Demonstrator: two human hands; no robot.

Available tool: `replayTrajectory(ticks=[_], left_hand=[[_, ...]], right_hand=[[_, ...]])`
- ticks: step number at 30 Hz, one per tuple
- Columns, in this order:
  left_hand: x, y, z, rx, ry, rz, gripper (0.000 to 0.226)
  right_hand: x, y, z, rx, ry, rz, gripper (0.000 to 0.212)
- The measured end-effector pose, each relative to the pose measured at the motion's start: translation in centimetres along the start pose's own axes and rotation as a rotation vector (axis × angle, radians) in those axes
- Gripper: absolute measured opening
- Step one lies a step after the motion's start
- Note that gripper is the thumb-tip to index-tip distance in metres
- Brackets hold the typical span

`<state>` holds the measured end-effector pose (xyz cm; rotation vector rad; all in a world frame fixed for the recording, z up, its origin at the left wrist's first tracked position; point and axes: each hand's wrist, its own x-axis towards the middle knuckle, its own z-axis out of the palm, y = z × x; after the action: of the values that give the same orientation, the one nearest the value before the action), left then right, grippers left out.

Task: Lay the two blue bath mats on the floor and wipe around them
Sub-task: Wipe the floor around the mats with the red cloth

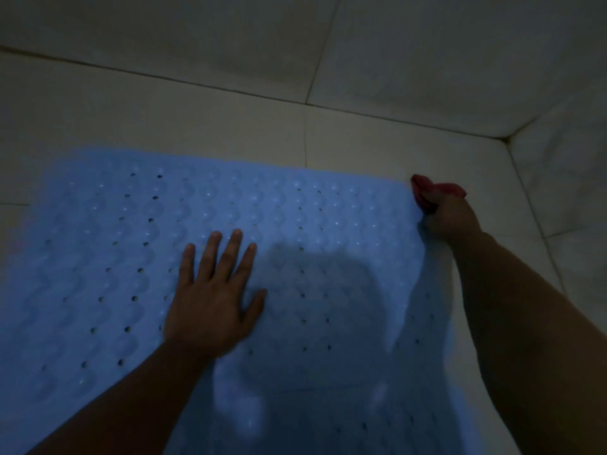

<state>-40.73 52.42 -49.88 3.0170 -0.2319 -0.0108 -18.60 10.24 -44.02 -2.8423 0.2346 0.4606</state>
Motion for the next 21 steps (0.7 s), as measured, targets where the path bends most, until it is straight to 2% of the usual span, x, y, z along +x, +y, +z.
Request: replayTrajectory(ticks=[3, 6, 13, 21], left_hand=[[-0.1, 0.2, 0.0, -0.002, 0.011, -0.008, 0.078], [0.0, 0.1, 0.1, -0.003, 0.011, -0.011, 0.078], [-0.1, 0.2, 0.1, -0.072, 0.018, -0.017, 0.080], [0.0, 0.4, 0.1, -0.074, -0.024, -0.014, 0.087]], right_hand=[[-5.7, 0.0, 0.3, 0.086, 0.091, 0.006, 0.067], [-8.6, 1.4, 1.1, 0.093, 0.153, -0.048, 0.072], [-16.4, 5.5, 4.5, 0.143, 0.244, -0.099, 0.063], [-26.6, 9.6, 8.1, 0.169, 0.220, -0.040, 0.060]])
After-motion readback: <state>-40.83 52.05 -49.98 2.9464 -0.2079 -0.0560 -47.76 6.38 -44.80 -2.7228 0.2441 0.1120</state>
